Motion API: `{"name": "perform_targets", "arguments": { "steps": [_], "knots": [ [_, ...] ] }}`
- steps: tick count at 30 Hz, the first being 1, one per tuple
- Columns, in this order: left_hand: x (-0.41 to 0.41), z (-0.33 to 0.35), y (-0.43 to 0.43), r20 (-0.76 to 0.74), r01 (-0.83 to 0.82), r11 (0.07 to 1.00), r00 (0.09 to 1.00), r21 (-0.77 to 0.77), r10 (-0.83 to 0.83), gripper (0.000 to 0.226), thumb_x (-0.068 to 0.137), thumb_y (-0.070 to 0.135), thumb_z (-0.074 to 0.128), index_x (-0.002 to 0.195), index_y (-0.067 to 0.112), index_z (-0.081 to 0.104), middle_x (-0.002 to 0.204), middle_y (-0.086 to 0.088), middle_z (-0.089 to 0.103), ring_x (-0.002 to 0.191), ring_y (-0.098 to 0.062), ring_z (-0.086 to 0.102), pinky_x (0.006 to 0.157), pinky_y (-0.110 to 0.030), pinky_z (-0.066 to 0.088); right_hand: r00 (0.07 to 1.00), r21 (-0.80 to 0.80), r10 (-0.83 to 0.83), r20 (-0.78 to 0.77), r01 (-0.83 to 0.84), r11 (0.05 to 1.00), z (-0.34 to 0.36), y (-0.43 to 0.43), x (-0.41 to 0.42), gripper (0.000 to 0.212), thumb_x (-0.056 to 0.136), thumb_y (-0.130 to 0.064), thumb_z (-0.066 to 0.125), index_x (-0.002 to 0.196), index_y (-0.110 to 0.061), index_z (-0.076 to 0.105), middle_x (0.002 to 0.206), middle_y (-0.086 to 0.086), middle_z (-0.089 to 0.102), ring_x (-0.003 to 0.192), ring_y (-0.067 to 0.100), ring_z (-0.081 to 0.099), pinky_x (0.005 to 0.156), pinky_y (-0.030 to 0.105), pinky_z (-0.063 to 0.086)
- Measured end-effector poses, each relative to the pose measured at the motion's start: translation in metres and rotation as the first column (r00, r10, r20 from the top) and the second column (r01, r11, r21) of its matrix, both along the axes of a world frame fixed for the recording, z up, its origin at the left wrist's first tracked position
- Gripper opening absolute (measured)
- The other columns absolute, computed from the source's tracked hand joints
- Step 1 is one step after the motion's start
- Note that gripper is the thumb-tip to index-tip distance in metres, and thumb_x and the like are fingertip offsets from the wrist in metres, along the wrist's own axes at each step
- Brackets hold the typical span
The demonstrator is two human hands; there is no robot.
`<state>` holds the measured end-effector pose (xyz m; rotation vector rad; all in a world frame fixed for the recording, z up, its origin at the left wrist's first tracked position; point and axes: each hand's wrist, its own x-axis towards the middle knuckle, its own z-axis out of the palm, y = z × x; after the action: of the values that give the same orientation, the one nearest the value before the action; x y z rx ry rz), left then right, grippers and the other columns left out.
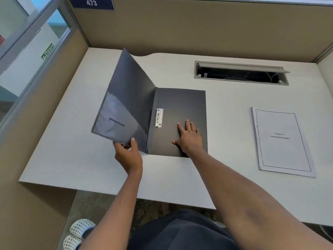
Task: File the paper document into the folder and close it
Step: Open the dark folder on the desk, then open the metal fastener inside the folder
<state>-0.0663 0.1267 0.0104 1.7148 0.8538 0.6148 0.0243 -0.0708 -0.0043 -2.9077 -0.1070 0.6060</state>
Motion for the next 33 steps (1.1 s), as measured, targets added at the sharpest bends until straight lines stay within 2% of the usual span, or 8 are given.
{"name": "perform_targets", "arguments": {
  "steps": [4, 7, 10, 13, 15, 18, 26, 33],
  "knots": [
    [0.013, 0.003, 0.015, -0.042, -0.213, 0.973, 0.977, -0.089, 0.210, 0.073, 0.082, 0.002, 0.078, 0.141, 0.011, 0.037, 0.134, -0.017, 0.060, 0.114, -0.034, 0.068, 0.090, -0.033, 0.061, 1.000, 0.005, -0.012, -0.002, 0.012, 1.000, -0.001, 0.000, 0.000, 0.089, 0.092, -0.059, 0.060, 0.162, -0.031, 0.013, 0.171, 0.006, 0.001, 0.159, 0.028, 0.001, 0.127, 0.049, 0.013],
    [0.021, 0.000, 0.025, -0.169, -0.289, 0.949, 0.949, -0.125, 0.267, 0.107, 0.079, -0.003, 0.079, 0.162, 0.014, 0.014, 0.157, -0.014, 0.037, 0.139, -0.036, 0.048, 0.108, -0.039, 0.048, 1.000, 0.015, -0.019, -0.006, 0.020, 1.000, -0.002, 0.000, 0.000, 0.089, 0.092, -0.059, 0.060, 0.162, -0.032, 0.013, 0.171, 0.006, 0.001, 0.159, 0.028, 0.000, 0.128, 0.049, 0.013],
    [0.025, -0.005, 0.030, -0.295, -0.284, 0.954, 0.923, -0.092, 0.246, 0.115, 0.084, -0.001, 0.077, 0.164, 0.014, -0.004, 0.168, -0.013, 0.014, 0.145, -0.037, 0.041, 0.105, -0.033, 0.042, 1.000, 0.016, -0.020, -0.009, 0.021, 1.000, -0.002, 0.000, -0.001, 0.088, 0.092, -0.059, 0.060, 0.162, -0.032, 0.013, 0.171, 0.005, 0.000, 0.159, 0.027, 0.000, 0.128, 0.048, 0.013],
    [0.027, -0.012, 0.030, -0.428, -0.162, 0.984, 0.886, 0.075, 0.179, 0.103, 0.085, 0.001, 0.075, 0.164, 0.010, 0.010, 0.173, -0.009, -0.009, 0.160, -0.032, 0.011, 0.124, -0.035, 0.029, 1.000, 0.021, -0.025, -0.006, 0.026, 0.999, -0.002, 0.000, -0.001, 0.089, 0.092, -0.058, 0.060, 0.162, -0.032, 0.012, 0.171, 0.005, 0.000, 0.159, 0.027, 0.000, 0.128, 0.048, 0.012],
    [0.030, -0.015, 0.026, -0.490, -0.034, 0.982, 0.863, 0.184, 0.121, 0.093, 0.084, 0.000, 0.073, 0.162, 0.007, 0.023, 0.173, -0.011, -0.010, 0.161, -0.031, 0.000, 0.130, -0.045, 0.016, 1.000, 0.022, -0.026, -0.008, 0.026, 0.999, -0.002, 0.000, -0.001, 0.089, 0.092, -0.058, 0.060, 0.162, -0.032, 0.012, 0.171, 0.005, 0.000, 0.159, 0.027, -0.001, 0.128, 0.048, 0.012],
    [0.036, -0.017, 0.018, -0.556, 0.208, 0.939, 0.831, 0.273, -0.023, 0.083, 0.087, 0.004, 0.069, 0.159, 0.004, 0.030, 0.173, -0.015, -0.001, 0.161, -0.031, -0.001, 0.131, -0.047, 0.009, 1.000, 0.016, -0.025, -0.014, 0.025, 1.000, -0.001, 0.000, -0.001, 0.088, 0.093, -0.058, 0.059, 0.162, -0.032, 0.011, 0.171, 0.004, -0.001, 0.159, 0.026, -0.001, 0.128, 0.048, 0.011],
    [0.064, -0.013, -0.013, -0.701, 0.582, 0.750, 0.675, 0.313, -0.231, 0.085, 0.092, 0.040, 0.068, 0.161, 0.013, 0.026, 0.173, -0.013, 0.005, 0.161, -0.029, 0.002, 0.129, -0.053, 0.012, 1.000, -0.019, -0.005, -0.007, 0.005, 1.000, -0.002, 0.001, -0.003, 0.087, 0.095, -0.059, 0.055, 0.163, -0.031, 0.008, 0.171, 0.007, -0.003, 0.159, 0.028, -0.002, 0.127, 0.049, 0.011],
    [0.085, -0.006, -0.021, -0.824, 0.703, 0.685, 0.494, 0.192, -0.276, 0.107, 0.079, 0.059, 0.078, 0.162, 0.025, 0.020, 0.173, -0.014, 0.000, 0.161, -0.029, -0.003, 0.124, -0.063, 0.012, 1.000, -0.041, 0.007, 0.004, -0.007, 0.999, -0.005, 0.002, -0.003, 0.088, 0.094, -0.061, 0.054, 0.163, -0.031, 0.006, 0.172, 0.007, -0.003, 0.159, 0.029, -0.003, 0.128, 0.049, 0.011]
  ]
}}
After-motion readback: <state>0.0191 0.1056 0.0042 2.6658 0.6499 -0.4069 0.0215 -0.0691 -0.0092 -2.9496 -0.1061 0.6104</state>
